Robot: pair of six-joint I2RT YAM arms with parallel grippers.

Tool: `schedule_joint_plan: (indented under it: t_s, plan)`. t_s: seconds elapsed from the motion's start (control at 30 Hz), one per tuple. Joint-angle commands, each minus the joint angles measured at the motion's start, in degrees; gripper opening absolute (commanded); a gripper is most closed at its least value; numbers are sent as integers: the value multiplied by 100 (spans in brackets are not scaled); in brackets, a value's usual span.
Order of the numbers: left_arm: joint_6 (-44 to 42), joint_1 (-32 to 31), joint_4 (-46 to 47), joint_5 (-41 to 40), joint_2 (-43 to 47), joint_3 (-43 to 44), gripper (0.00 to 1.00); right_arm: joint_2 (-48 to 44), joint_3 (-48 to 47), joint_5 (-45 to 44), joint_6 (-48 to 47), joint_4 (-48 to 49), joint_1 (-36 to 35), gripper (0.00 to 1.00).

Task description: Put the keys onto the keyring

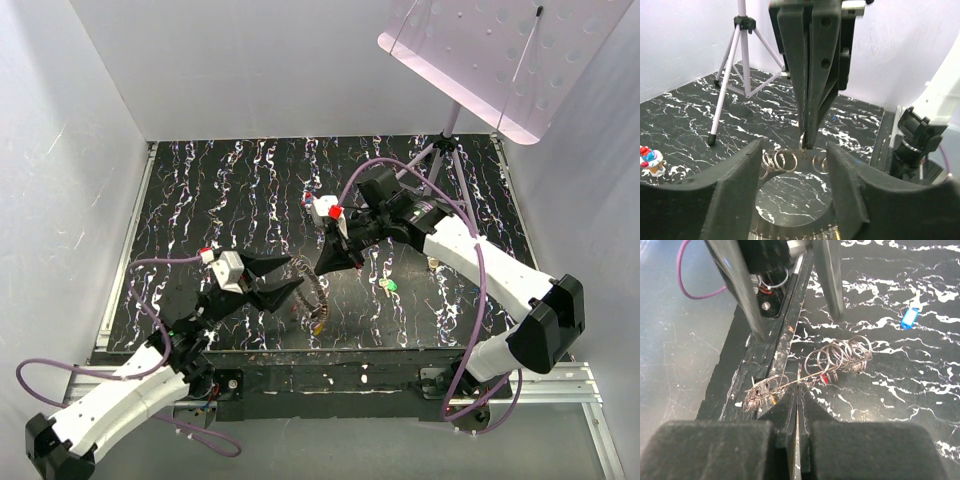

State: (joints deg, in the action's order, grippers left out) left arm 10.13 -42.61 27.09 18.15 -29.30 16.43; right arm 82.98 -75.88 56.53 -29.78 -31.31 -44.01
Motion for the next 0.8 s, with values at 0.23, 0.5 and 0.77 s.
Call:
schedule_joint_plan:
  t_s: [0.23, 0.5, 0.77]
  plan:
    - [190, 25, -4070, -297, 461, 1802, 80, 86, -779, -617, -924, -1597, 6, 1]
    - [595, 60, -3870, 504, -558, 2198, 88, 210, -815, -547, -933, -1720, -2, 1]
    - [1525, 954, -2888, 2031, -1350, 2313, 98, 280, -832, -301, -924, -1782, -2, 1]
